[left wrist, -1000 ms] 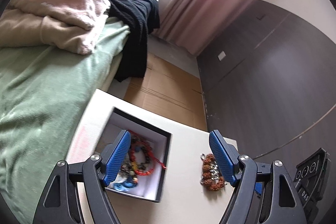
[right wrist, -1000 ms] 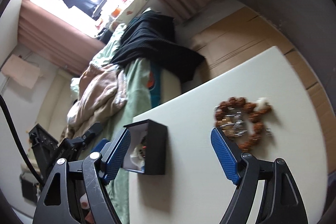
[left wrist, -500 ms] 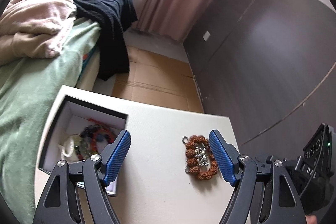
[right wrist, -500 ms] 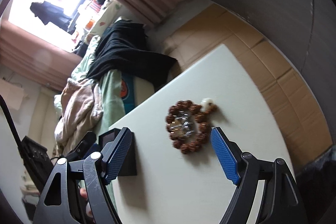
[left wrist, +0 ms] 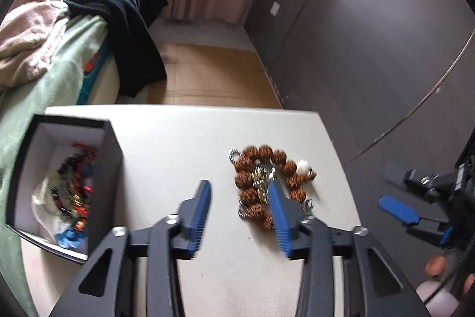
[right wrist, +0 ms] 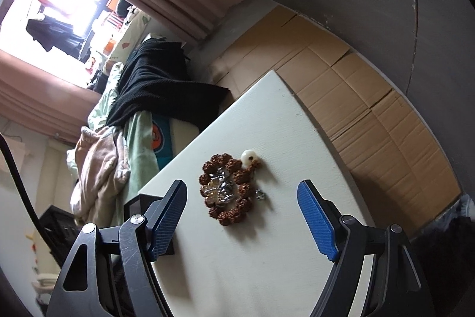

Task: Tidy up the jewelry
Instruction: 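Close the left tool on the brown rudraksha bracelet, then lift the rudraksha bracelet with the left tool and carry it over the black box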

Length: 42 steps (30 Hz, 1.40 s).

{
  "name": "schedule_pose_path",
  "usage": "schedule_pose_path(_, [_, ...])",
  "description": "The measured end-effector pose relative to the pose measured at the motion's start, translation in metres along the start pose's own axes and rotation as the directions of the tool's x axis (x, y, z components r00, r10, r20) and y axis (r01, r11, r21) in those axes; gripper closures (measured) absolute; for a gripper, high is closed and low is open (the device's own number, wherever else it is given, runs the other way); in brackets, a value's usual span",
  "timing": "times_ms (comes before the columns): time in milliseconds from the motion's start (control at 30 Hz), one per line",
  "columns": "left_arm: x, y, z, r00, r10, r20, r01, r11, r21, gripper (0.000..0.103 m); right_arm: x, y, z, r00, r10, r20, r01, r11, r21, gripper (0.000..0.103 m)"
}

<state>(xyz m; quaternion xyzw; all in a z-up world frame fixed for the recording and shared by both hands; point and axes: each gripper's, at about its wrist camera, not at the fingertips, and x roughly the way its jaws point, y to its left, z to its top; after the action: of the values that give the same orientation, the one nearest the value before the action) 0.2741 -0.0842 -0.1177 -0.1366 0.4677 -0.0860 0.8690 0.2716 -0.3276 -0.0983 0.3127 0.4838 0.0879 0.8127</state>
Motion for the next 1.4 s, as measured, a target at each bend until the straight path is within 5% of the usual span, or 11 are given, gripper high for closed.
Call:
schedule_pose_path(233, [0.026,-0.006,-0.004,0.998,0.029,-0.048,-0.028,0.999,0.021,0.08,-0.001,0.0,0.0,1.0,-0.001,0.003,0.001,1.0,-0.002,0.025])
schedule_pose_path(867, [0.056,-0.017,-0.006,0.994,0.068,-0.083,-0.06,0.994,0.095,0.081,0.005,0.005,-0.003,1.0,-0.024,-0.007,0.023,1.0,-0.019,0.025])
schedule_pose_path(1200, [0.022,-0.007,0.004,0.999,-0.037,-0.038,0.039,0.998,0.043,0.083,0.013,0.01,-0.002,0.999,-0.047,-0.025,0.046,0.998,-0.04,0.025])
schedule_pose_path(1400, [-0.003,-0.002,0.009,0.994,-0.11,0.006,0.109,0.994,0.01,0.083,0.022,0.013,-0.005,0.996,-0.07,-0.047,0.066,0.995,-0.074,0.045])
